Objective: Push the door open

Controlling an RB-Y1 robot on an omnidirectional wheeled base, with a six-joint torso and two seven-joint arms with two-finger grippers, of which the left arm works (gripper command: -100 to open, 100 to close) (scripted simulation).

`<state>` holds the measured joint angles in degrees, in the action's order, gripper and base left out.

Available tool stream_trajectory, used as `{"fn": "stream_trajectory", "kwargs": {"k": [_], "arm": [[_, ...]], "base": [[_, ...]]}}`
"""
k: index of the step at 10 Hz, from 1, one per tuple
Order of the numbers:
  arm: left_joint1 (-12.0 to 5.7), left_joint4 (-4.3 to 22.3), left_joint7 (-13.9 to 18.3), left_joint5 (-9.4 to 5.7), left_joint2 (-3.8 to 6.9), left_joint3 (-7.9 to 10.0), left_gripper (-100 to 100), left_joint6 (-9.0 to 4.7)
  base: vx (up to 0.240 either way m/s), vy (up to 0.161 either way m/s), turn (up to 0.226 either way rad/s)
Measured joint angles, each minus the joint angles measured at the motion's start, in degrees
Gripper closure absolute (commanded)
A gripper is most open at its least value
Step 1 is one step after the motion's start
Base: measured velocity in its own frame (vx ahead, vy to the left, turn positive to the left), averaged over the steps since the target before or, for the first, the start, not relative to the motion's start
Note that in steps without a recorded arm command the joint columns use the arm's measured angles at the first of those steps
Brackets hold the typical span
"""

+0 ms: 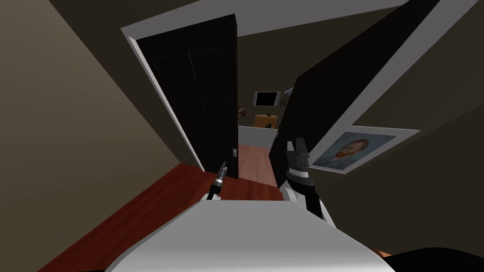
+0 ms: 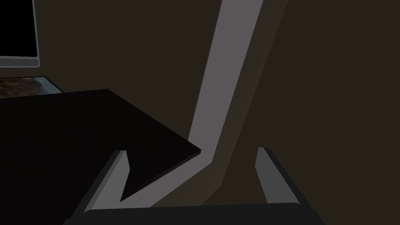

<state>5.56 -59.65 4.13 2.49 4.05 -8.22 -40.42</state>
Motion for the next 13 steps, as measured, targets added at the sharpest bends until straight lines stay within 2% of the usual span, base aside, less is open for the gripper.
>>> {"fn": "stream_trajectory", "kwargs": {"k": [5,9,13], "arm": [[-2.20,6.0,-0.2,-0.33,-0.80,-0.62,-100,-1.08],[-2.84,8.1,-0.3,-0.45,-1.23,-0.99,-100,-1.42],[-3.53,9.2,-0.6,-0.67,-0.70,-0.41,-100,-1.58]], "base": [[0.122,0.004,-0.035],[0.082,0.005,-0.019],[0.201,-0.040,-0.023]]}}
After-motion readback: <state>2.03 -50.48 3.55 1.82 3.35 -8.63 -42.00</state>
